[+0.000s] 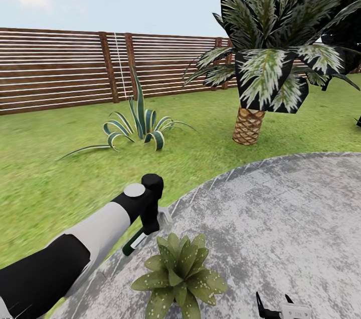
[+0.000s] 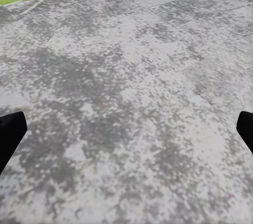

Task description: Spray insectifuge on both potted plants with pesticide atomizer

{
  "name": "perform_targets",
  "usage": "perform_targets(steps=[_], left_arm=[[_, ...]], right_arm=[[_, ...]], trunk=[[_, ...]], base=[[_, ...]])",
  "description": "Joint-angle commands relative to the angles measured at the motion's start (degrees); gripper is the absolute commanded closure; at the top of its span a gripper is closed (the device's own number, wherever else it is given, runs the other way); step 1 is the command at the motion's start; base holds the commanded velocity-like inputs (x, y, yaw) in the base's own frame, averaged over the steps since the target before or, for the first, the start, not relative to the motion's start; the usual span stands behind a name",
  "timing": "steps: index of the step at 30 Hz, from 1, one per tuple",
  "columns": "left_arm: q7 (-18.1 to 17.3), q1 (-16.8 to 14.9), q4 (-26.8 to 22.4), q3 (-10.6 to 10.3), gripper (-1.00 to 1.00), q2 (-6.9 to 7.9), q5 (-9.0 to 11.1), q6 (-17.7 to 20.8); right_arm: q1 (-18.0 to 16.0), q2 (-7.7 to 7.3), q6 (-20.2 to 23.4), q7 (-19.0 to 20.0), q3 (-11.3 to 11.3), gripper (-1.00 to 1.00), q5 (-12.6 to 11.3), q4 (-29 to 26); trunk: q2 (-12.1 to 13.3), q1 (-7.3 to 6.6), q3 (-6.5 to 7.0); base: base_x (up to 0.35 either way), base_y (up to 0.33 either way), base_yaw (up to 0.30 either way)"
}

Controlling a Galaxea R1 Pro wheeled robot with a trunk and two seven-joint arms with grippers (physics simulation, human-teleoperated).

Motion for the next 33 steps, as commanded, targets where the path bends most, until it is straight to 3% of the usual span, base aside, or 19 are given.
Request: perform_targets(steps=[1, 3, 9, 15, 25, 33], left_arm=[[-0.6, -0.3, -0.1, -0.1, 1.0, 0.07, -0.5, 0.6], [-0.6, -0.1, 0.1, -0.3, 1.0, 0.36, -0.9, 0.6], [-0.6, 0.7, 1.0, -0.2, 1.0, 1.35, -6.1, 0.4], [-0.6, 0.7, 1.0, -0.2, 1.0, 1.59, -6.5, 0.3], [-0.6, -0.2, -3.6, 0.2, 1.0, 0.25, -5.8, 0.5], [-0.6, 0.6, -3.2, 0.2, 1.0, 0.77, -6.4, 0.3]], right_arm=[[0.0, 0.01, -0.2, 0.3, -0.5, -1.0, 0.3, 0.0], [0.0, 0.01, -0.2, 0.3, -0.5, -1.0, 0.3, 0.0], [0.0, 0.01, -0.2, 0.3, -0.5, -1.0, 0.3, 0.0], [0.0, 0.01, -0.2, 0.3, -0.5, -1.0, 0.3, 0.0], [0.0, 0.01, -0.2, 0.3, -0.5, -1.0, 0.3, 0.0], [0.0, 0.01, -0.2, 0.3, -0.5, -1.0, 0.3, 0.0]], trunk=[[0.0, -0.01, -0.06], [0.0, -0.01, -0.06], [0.0, -0.01, -0.06], [0.0, -0.01, -0.06], [0.0, -0.01, -0.06], [0.0, -0.01, -0.06]], base=[[0.0, 0.0, 0.0], [0.0, 0.0, 0.0], [0.0, 0.0, 0.0], [0.0, 0.0, 0.0], [0.0, 0.0, 0.0], [0.0, 0.0, 0.0]])
